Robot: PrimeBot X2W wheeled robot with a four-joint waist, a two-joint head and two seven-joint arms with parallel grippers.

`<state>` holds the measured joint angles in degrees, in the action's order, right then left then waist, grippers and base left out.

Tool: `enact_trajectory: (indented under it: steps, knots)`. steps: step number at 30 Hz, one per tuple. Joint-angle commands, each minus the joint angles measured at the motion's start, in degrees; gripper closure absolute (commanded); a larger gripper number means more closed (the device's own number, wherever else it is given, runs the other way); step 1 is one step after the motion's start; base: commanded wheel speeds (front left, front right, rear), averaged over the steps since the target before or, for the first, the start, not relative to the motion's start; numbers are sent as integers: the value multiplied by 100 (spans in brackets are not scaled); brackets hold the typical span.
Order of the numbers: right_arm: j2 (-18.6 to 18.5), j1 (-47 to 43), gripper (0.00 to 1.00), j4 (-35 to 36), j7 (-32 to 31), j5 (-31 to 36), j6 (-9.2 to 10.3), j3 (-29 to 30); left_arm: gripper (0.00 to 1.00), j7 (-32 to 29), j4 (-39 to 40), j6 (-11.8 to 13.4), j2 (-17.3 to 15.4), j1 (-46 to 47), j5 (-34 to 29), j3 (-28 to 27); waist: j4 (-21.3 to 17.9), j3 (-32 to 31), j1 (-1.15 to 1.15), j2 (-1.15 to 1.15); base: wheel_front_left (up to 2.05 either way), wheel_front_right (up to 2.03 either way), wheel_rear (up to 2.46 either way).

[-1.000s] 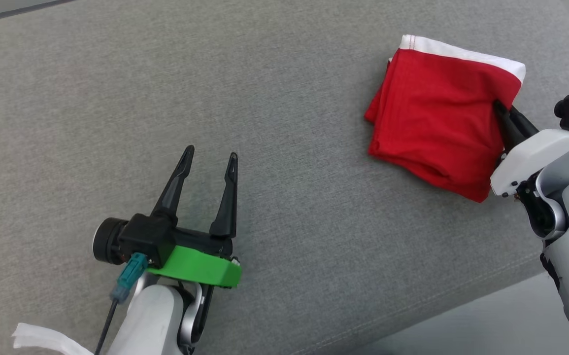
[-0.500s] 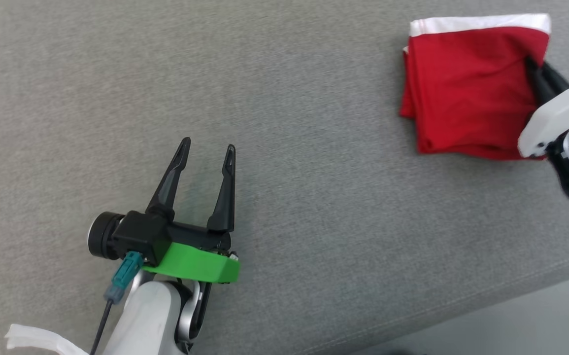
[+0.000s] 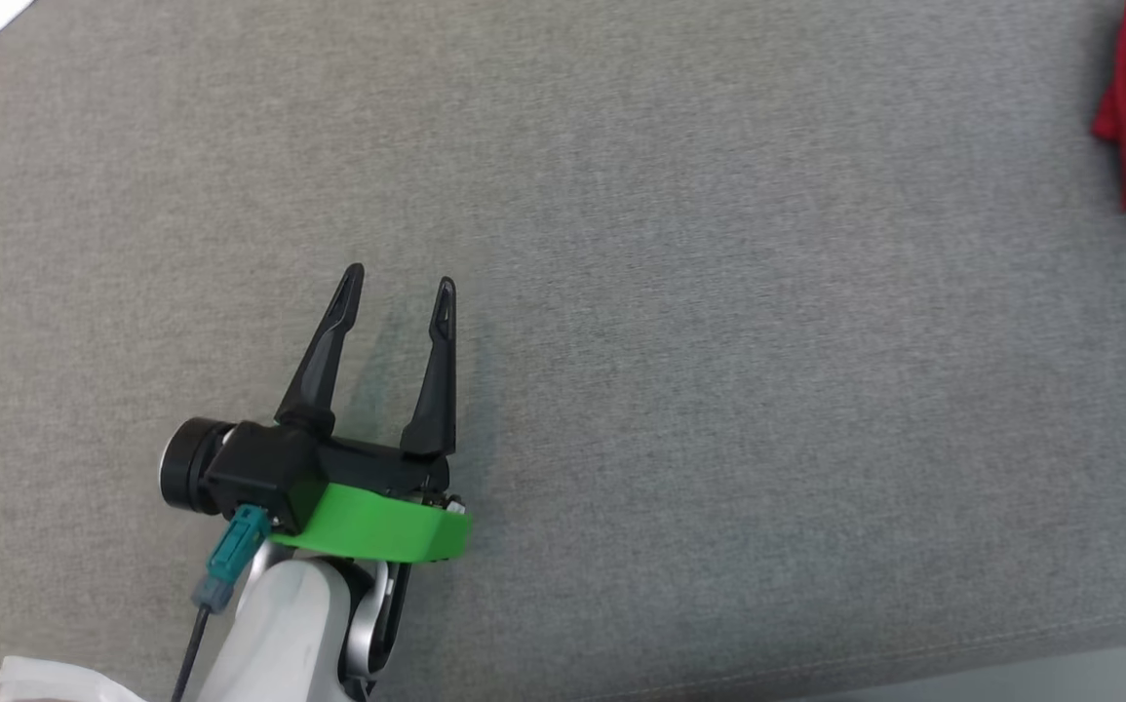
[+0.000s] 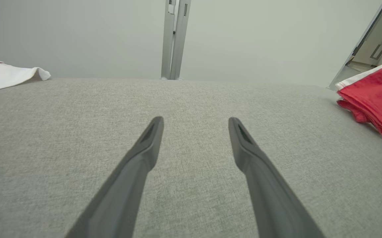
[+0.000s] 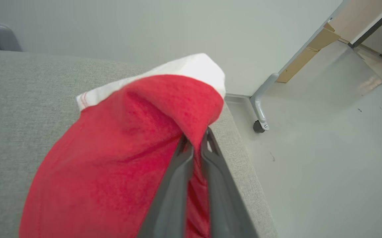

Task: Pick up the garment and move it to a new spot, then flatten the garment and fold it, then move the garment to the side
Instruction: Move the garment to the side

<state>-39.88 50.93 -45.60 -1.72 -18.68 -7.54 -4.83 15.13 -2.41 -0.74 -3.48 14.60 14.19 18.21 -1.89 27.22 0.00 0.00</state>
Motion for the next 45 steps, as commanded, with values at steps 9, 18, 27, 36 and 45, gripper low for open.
enact_trajectory:
  steps: [9,18,27,36,45]
  knots:
    - [72,535,0,-676,752,834,10,339,0,2,-25,30,-29,2,2,7,200,177,0,0,0,0,0]
    - [662,746,0,-829,1355,1186,10,228,0,2,-119,22,-34,38,51,-59,23,-77,0,0,0,0,0]
    - [1265,359,0,-352,1550,799,10,-600,0,2,-560,40,-4,128,220,-307,-106,-834,0,0,0,0,0]
    - [1858,-732,0,384,1636,244,10,-1186,0,3,-1041,106,31,-264,383,-815,2,-1856,0,0,0,0,0]
    - [2483,-2402,0,1293,1689,266,10,-722,0,2,-1220,127,48,-912,343,-1195,246,-2477,0,0,0,0,0]
